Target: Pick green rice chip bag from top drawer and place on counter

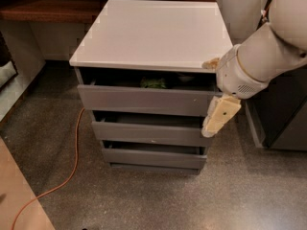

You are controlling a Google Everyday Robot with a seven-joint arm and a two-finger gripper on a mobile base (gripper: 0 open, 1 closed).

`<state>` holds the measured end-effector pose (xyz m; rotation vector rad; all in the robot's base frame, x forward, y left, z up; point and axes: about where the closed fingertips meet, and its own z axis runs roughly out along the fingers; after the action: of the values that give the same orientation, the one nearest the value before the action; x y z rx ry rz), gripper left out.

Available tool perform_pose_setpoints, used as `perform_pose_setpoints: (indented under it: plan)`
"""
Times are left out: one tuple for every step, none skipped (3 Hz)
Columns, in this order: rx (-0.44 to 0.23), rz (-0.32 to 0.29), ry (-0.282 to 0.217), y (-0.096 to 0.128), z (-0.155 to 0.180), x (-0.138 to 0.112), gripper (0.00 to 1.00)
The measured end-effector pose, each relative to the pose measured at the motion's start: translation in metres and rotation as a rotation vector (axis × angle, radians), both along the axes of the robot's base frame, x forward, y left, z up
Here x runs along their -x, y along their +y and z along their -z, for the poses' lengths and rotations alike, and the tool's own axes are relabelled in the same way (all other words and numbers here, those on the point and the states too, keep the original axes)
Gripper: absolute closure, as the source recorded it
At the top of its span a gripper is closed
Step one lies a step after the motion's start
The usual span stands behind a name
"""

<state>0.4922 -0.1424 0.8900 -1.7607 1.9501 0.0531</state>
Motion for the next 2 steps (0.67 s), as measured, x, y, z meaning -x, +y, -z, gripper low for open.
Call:
perform_pose_setpoints:
  plan:
    - [-0.004,-0.031,0.001,0.011,0.026,-0.015,0.0]
    - [0.065,-0.043,-0.054,0.018,0.048,-0.024,0.0]
